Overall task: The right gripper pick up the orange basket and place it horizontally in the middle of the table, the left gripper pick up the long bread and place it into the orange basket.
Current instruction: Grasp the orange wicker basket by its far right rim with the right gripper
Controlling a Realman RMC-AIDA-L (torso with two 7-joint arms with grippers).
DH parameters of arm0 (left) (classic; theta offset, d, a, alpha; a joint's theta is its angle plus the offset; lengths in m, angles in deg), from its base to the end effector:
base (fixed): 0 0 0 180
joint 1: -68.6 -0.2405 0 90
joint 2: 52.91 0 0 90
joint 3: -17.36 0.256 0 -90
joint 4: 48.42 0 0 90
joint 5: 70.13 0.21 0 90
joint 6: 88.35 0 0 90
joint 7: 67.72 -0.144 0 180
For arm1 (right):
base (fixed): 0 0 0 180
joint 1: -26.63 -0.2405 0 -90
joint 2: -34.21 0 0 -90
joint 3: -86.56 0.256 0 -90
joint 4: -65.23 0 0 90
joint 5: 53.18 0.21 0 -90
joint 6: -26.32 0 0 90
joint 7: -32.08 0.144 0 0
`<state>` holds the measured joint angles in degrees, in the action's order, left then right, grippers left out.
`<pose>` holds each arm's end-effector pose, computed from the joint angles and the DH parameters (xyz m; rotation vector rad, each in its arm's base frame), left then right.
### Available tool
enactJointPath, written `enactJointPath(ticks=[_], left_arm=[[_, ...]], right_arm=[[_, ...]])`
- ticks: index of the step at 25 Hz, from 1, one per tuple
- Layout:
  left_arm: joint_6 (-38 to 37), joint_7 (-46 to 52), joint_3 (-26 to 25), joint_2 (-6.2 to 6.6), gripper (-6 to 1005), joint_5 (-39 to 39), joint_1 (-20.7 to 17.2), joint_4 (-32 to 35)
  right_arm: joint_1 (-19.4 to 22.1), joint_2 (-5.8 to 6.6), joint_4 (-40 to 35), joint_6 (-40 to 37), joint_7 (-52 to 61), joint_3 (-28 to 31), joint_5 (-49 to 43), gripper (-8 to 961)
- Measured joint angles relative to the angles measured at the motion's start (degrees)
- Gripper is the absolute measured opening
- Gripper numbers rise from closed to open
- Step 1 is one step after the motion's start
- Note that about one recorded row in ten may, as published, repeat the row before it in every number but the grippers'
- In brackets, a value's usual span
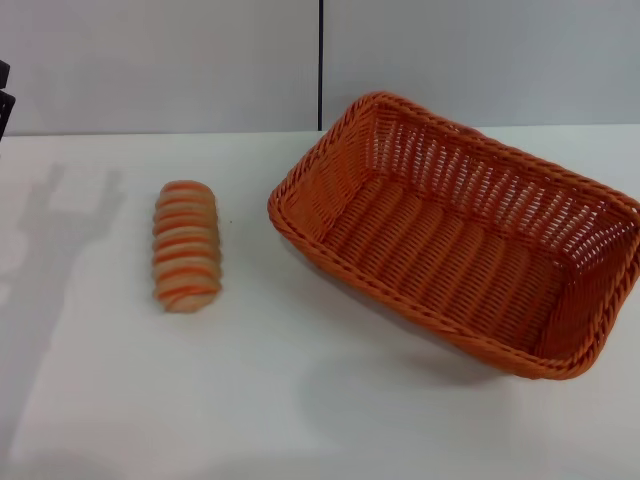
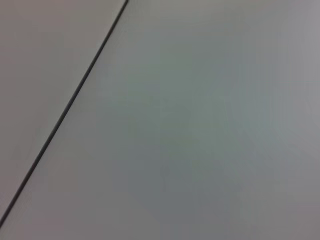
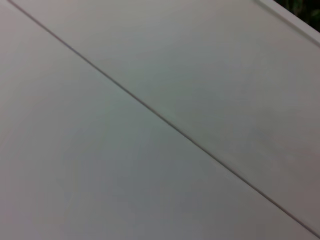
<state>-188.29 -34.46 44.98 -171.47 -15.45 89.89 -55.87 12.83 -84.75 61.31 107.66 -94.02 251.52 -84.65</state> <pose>-0.3203 0.2634 0.0227 -1.4057 -0.5861 -1.2820 0.4361 0.2092 0.0727 -0.5667 0.9936 1.2160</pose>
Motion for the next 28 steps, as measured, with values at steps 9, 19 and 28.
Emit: enactJointPath(ticks=[9,19,28], left_arm=[[0.0,6.7,-2.1,0.08,844,-0.3,-1.1,0.1],[2.3,13.7,-6.9,0.16,846,0.7,-3.5,1.5],[7.7,18.0,-8.3,0.24,845,0.9,-5.2,2.2]], right_arm=[[1.8,0.20,2.7,0.7,5.1,-2.7,-3.1,652],[3.8,0.33,7.6,5.9,17.9,-6.7,-3.3,653],[3.8,0.43,9.4,8.2,24.5,-7.8,-3.1,652]])
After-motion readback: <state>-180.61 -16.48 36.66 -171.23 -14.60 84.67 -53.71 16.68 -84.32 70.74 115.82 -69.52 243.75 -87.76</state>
